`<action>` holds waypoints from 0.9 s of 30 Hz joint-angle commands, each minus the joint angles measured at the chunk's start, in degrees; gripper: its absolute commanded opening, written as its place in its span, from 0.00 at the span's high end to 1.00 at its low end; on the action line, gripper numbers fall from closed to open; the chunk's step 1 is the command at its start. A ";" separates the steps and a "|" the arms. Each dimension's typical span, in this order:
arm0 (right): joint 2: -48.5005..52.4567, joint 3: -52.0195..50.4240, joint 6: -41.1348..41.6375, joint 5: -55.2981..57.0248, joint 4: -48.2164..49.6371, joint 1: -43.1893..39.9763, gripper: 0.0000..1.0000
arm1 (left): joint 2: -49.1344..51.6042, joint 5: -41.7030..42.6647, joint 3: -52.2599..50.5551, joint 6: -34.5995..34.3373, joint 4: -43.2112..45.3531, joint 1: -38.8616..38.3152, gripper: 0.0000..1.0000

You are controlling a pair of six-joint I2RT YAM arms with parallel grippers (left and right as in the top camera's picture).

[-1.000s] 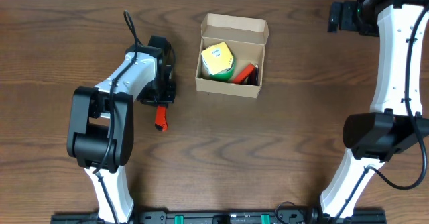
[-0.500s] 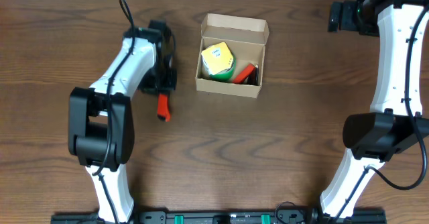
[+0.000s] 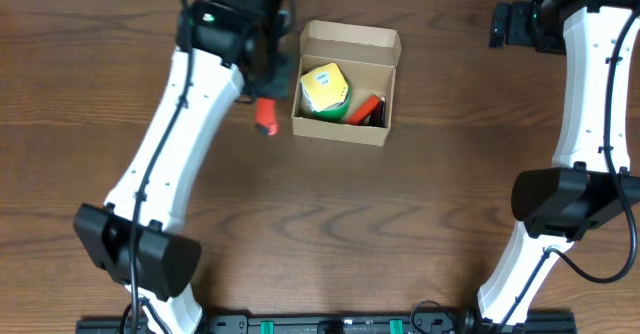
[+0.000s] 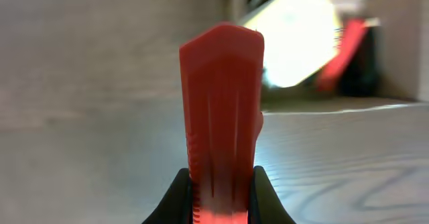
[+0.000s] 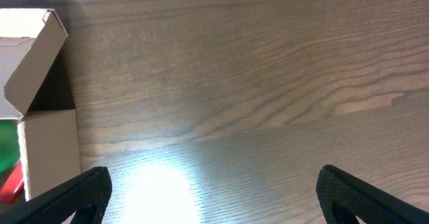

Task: Pack container
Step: 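Lift the red box cutter and carry it over the box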

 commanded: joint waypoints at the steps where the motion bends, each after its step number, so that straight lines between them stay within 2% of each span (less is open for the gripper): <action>1: 0.35 0.02 0.57 0.17 -0.07 0.15 0.01 | -0.17 -1.33 1.36 1.38 1.22 -4.61 0.94; 5: 0.35 0.02 0.57 0.15 -0.07 0.15 0.01 | -0.04 -0.55 1.36 6.36 3.91 -9.97 0.94; 9: 0.35 0.02 0.57 0.17 -0.07 0.15 0.01 | -0.04 -0.35 1.36 16.26 4.72 -14.69 0.94; 12: 0.35 0.02 0.57 0.17 -0.07 0.15 0.01 | -0.04 2.49 1.36 26.27 3.58 -16.83 0.94; 20: 0.35 0.02 0.57 0.17 -0.07 0.15 0.01 | 0.11 2.23 1.18 45.86 2.89 -17.94 0.94; 22: 0.35 0.02 0.57 0.17 -0.07 0.15 0.01 | 0.44 1.88 1.18 48.24 3.74 -17.75 0.94; 27: 0.35 0.02 0.57 0.15 -0.07 0.15 0.01 | 2.71 0.17 1.18 48.59 6.67 -16.28 0.94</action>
